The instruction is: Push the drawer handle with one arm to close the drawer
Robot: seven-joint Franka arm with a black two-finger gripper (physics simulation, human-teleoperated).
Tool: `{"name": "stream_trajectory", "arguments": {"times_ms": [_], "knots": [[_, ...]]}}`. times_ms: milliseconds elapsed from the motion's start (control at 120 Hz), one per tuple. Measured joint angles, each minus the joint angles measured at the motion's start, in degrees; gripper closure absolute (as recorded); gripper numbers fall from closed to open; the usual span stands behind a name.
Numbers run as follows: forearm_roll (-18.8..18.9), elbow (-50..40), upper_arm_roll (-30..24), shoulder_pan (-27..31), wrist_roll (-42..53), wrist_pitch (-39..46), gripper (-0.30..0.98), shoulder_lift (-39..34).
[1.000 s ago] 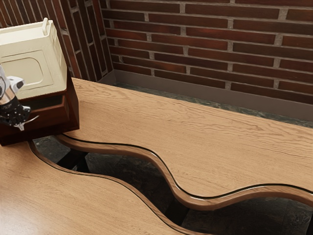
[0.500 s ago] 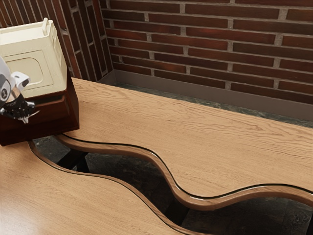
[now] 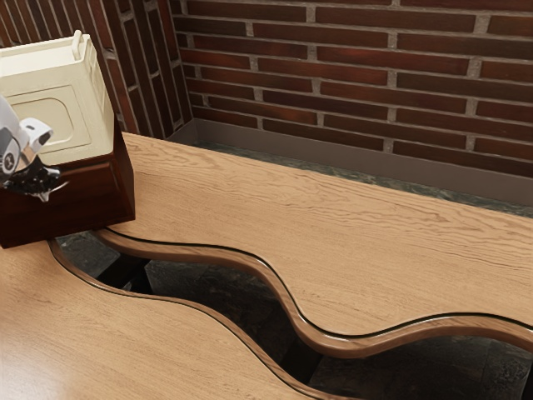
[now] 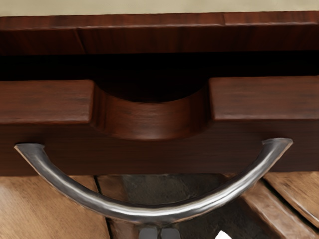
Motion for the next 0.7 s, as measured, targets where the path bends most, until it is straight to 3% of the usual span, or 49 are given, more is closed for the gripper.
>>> {"name": "stream_trajectory", "arguments": {"times_ms": [483, 533, 617, 700], "knots": [[2.69, 3.42, 0.34, 0.55, 0.16, 0.99, 0.79, 3.58], [2.75, -0.82, -0.63, 1.26, 0.18, -0.80, 0.77, -1.55], [2.01, -12.81, -3.99, 1.26, 0.40, -6.81, 0.58, -18.24], [-7.94, -14.39, -0.56, 1.87, 3.61, -18.34, 0.40, -27.75]]}}
